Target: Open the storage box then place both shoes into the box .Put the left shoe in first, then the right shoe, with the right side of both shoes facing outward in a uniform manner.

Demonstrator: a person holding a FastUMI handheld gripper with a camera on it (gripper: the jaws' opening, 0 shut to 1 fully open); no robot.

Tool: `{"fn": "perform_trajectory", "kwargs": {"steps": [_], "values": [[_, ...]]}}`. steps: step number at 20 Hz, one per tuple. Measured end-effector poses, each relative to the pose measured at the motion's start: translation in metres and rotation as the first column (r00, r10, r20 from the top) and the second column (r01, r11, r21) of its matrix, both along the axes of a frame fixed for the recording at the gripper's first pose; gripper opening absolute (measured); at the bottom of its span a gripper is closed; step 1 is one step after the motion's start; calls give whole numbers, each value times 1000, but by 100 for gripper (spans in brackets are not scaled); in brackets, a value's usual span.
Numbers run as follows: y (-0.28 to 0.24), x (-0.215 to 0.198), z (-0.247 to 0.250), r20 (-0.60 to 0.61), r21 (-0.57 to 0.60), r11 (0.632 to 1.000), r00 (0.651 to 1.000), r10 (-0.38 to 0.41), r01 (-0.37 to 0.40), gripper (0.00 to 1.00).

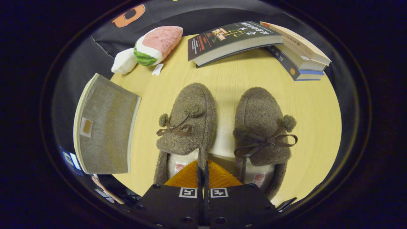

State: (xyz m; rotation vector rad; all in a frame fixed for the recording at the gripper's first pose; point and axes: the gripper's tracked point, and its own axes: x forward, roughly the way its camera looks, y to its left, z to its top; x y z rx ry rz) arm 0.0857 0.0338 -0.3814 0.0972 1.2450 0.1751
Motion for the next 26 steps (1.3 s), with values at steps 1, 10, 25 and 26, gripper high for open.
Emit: {"fn": "perform_trajectory", "kwargs": {"steps": [1, 10, 25, 26], "values": [[1, -4, 7, -3, 27, 1000, 1000, -3, 3, 1], [52, -38, 144, 106, 216, 976, 994, 7, -30, 0], [299, -34, 161, 98, 195, 981, 995, 0, -19, 0], [308, -29, 148, 79, 175, 985, 996, -31, 17, 0]]}}
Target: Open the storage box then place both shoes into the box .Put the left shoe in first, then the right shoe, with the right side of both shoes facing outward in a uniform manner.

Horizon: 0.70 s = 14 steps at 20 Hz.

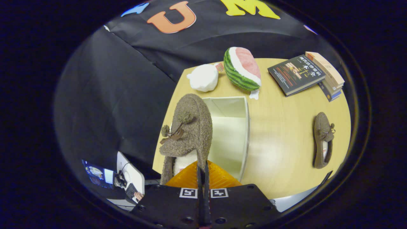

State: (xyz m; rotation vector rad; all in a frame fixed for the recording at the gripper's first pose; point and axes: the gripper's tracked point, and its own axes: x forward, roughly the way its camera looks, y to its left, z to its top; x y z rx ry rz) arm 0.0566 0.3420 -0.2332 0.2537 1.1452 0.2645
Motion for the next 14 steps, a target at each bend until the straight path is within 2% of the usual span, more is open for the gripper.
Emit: {"fn": "perform_trajectory", "kwargs": {"steps": [3, 7, 11, 14], "values": [[20, 19, -42, -48, -77, 995, 996, -73, 69, 0], [36, 40, -95, -89, -155, 984, 990, -107, 92, 1], [39, 47, -139, -156, -217, 972, 979, -131, 95, 1], [41, 42, -158, -199, -250, 966, 973, -116, 64, 2]]}}
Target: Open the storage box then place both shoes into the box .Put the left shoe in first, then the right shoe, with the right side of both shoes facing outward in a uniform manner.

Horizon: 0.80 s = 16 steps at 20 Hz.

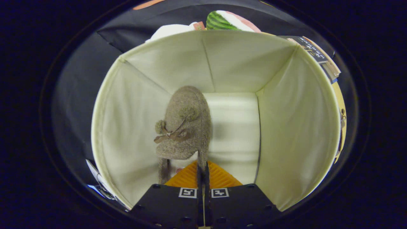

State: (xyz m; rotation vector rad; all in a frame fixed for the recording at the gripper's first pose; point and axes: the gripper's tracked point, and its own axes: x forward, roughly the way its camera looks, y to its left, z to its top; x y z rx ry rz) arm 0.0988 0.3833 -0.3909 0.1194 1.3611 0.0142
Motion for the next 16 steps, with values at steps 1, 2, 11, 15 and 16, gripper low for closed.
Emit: {"fn": "perform_trajectory", "kwargs": {"steps": [1, 2, 11, 15, 16], "values": [[-1, 3, 0, 8, 1, 1000, 1000, 16, -16, 2], [-1, 3, -1, 14, 5, 1000, 1000, 25, -25, 5], [-9, -23, 85, 65, 132, 977, 985, 162, -169, 89], [-41, -38, 137, 112, 197, 956, 973, 199, -218, 95], [-53, -41, 148, 129, 204, 951, 969, 209, -233, 95]]}}
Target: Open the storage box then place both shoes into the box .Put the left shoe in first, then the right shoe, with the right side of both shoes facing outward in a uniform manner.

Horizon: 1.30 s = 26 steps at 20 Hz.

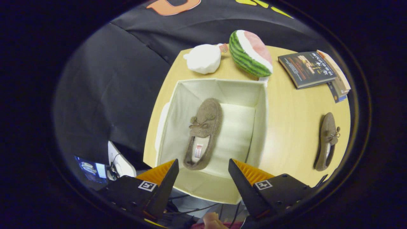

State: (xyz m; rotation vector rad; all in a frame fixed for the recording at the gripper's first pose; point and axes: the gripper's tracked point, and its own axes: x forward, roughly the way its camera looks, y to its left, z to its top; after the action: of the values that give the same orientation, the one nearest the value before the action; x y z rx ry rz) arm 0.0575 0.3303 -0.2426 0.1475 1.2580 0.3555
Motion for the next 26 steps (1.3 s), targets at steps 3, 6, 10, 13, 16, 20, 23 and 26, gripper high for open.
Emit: {"fn": "perform_trajectory", "kwargs": {"steps": [3, 6, 10, 13, 16, 20, 23, 26], "values": [[-48, -5, 20, 25, 21, 1000, 1000, 1, -2, 96], [-111, -4, 17, 39, 5, 1000, 999, -11, 11, 96], [-210, 9, -9, 76, -96, 993, 995, -59, 66, 96], [-278, 12, -32, 67, -140, 983, 991, -112, 121, 96], [-335, 9, -53, 59, -180, 969, 986, -159, 167, 96], [-401, 13, -89, 50, -268, 938, 975, -216, 221, 96], [-430, 21, -112, 40, -315, 921, 973, -227, 228, 96], [-454, 38, -127, 81, -402, 887, 974, -212, 227, 96]]}}
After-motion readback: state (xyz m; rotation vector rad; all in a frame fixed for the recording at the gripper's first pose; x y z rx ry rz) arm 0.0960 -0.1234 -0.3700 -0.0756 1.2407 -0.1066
